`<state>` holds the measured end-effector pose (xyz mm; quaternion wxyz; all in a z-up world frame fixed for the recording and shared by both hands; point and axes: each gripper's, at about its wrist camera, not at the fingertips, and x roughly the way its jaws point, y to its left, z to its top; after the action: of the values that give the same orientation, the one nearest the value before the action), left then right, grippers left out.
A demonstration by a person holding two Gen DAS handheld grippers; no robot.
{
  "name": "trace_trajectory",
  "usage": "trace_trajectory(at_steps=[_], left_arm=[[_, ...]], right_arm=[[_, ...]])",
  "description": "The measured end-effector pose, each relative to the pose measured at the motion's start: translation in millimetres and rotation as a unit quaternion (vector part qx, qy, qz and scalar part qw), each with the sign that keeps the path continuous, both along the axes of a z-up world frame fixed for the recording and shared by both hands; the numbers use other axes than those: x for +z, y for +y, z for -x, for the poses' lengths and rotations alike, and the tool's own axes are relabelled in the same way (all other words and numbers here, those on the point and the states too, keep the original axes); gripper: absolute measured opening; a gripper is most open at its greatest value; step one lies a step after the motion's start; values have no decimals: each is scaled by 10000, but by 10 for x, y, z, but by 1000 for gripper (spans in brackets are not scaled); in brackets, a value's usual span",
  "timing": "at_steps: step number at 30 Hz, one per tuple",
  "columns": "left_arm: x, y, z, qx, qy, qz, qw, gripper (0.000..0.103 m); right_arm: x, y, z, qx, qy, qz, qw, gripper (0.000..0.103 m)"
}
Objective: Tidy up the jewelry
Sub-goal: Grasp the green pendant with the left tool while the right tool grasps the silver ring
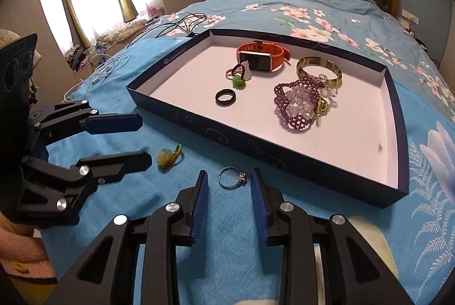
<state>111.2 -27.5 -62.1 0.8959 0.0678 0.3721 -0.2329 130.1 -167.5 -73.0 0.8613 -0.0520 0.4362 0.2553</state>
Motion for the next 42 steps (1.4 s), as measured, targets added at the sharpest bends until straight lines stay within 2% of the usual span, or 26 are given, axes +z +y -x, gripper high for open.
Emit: trace_trajectory(at_steps=[6, 9, 10, 16, 18, 19, 25, 33, 42], left_arm=[[-34, -33, -61, -34, 147, 10, 9999, 46], [-59, -61, -93, -99, 241, 19, 9997, 46], [-62, -68, -98, -130, 262, 39, 9996, 46], [-127, -106, -160, -176, 448, 60, 9988, 43], [-146, -104, -181, -159, 508, 59, 9986, 43], [-154, -105, -184, -151, 523, 58, 9985, 42], [-197, -111, -248, -137, 650, 91, 9977, 38], [-212, -147, -295, -106, 673, 46, 9977, 17], [-191, -155, -243, -87, 587, 66, 9982, 16]], right_arm=[[-13, 102, 8, 68, -183, 380, 9991, 30], [-11, 85, 18, 78, -194, 375, 9991, 25], [-10, 75, 17, 76, -197, 373, 9991, 19], [-7, 27, 35, 86, -189, 354, 9992, 18], [-3, 11, 45, 80, -191, 328, 9992, 14], [3, -6, 56, 67, -194, 308, 9993, 7], [-3, -97, 83, 9, -102, 138, 9999, 6], [20, -143, 135, -19, -123, 14, 9999, 5], [57, -264, 186, -159, -106, -252, 9995, 5]])
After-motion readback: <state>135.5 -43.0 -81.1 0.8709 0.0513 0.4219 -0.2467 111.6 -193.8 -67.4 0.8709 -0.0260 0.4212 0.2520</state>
